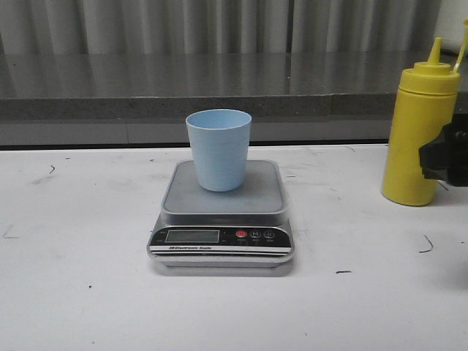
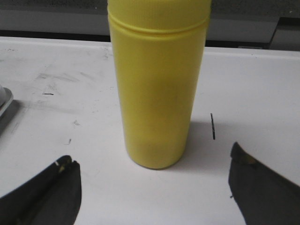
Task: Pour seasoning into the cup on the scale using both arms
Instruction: 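Close the right gripper around the yellow squeeze bottle, then lift the yellow bottle with the right gripper toward the cup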
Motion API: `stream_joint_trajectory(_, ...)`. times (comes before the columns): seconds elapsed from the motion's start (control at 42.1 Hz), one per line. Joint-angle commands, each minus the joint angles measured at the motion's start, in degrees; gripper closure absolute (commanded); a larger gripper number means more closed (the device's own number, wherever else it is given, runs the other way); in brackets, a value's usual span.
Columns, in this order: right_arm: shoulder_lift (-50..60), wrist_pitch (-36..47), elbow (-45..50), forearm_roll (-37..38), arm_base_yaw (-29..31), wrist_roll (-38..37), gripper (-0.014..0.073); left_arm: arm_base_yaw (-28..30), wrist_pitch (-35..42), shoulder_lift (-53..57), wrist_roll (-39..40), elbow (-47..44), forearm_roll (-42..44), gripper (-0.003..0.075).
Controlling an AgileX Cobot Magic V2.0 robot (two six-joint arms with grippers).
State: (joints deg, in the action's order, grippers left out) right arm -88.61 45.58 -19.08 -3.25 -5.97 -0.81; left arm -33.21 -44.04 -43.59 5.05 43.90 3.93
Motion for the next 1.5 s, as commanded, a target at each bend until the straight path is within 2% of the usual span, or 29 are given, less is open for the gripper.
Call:
stream_joint_trajectory(0.0, -3.41, 12.98, -1.26, 0.04, -0.1, -0.1, -0.006, -0.25, 3.92, 0.14, 0.03, 1.48, 0.21, 0.0293)
stream_joint_trajectory(0.119, -8.39, 20.95, -1.39, 0.04, -0.1, -0.1, -0.006, -0.25, 3.92, 0.14, 0.03, 1.48, 0.21, 0.0293)
stream_joint_trajectory(0.261, -12.68, 25.35, -2.46, 0.04, -0.1, -1.62, -0.006, -0.25, 3.92, 0.14, 0.03, 1.48, 0.21, 0.0293)
stream_joint_trajectory(0.974, -27.47, 23.38, -23.18, -1.86, 0.29, -2.69, -0.006, -0.25, 3.92, 0.14, 0.03, 1.48, 0.21, 0.0293)
stream_joint_trajectory(1.069, -27.53, 23.38, -23.41, -1.86, 0.29, -2.69, -0.0003, -0.25, 3.92, 0.14, 0.03, 1.48, 0.21, 0.0293)
stream_joint_trajectory(1.164, -27.53, 23.66, -23.41, -1.81, 0.29, -2.64, 0.0145, -0.25, 3.92, 0.14, 0.03, 1.48, 0.21, 0.0293)
stream_joint_trajectory(1.259, -27.48, 23.98, -23.41, -1.81, 0.29, -2.08, 0.0242, -0.25, 3.92, 0.14, 0.03, 1.48, 0.21, 0.0293)
stream_joint_trajectory(1.378, -25.89, 23.65, -23.0, -1.62, 0.29, 0.81, 0.0252, -0.25, 3.92, 0.14, 0.03, 1.48, 0.21, 0.0293)
stream_joint_trajectory(1.473, -22.26, 23.03, -21.78, -0.51, 0.29, 6.12, 0.0252, -0.25, 3.92, 0.14, 0.03, 1.48, 0.21, 0.0293)
